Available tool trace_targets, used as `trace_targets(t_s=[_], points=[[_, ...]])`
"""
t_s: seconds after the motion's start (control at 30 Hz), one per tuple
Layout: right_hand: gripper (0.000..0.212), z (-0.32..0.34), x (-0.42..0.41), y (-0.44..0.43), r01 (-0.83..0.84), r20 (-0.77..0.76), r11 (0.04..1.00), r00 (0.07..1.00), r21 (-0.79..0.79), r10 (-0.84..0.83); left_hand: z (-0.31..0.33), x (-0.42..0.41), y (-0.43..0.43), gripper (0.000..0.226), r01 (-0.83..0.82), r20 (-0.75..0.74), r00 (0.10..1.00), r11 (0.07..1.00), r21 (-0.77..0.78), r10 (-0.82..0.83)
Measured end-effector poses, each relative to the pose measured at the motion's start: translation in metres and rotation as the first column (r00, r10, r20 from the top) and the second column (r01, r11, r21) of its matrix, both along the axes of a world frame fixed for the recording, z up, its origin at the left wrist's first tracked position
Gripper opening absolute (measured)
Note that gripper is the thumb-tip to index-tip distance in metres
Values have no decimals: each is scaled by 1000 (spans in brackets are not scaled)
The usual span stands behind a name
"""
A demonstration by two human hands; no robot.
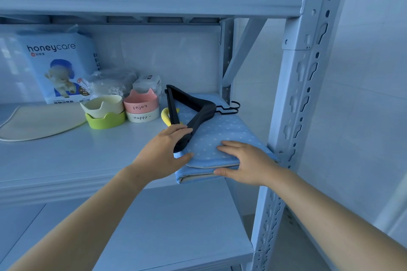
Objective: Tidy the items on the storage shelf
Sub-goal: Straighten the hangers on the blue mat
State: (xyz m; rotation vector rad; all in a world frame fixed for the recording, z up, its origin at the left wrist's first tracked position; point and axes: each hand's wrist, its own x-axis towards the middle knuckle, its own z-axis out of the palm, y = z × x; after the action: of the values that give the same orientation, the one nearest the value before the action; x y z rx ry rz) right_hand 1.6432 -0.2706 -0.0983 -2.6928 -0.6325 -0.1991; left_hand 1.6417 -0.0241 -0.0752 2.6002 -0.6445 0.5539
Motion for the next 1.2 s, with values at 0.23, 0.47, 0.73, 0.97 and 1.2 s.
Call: trace_targets(t_s=[0.23,0.47,0.73,0.97,1.2], points=[[77,-2,6,9,3,17,1000,1000,14,-3,-11,-2,1,70,-2,-57,998,1000,-6,2],[75,-9,19,14,-6,53,1000,999,11,5,-18,4,3,57,40,-14,999,998,56,-40],[74,-5,49,21,-12,41,1000,999,25,11,-18,32,9,55,28,-34,999,996,85,-25],[75,-6,79,33,6,37,999,999,35,-7,-14,67,21,59,44,-47,998,995,86,-40],[75,-4,109,41,21,9,999,1000,42,-22,-8,96,28,65,58,-11,998,997,57,-58]])
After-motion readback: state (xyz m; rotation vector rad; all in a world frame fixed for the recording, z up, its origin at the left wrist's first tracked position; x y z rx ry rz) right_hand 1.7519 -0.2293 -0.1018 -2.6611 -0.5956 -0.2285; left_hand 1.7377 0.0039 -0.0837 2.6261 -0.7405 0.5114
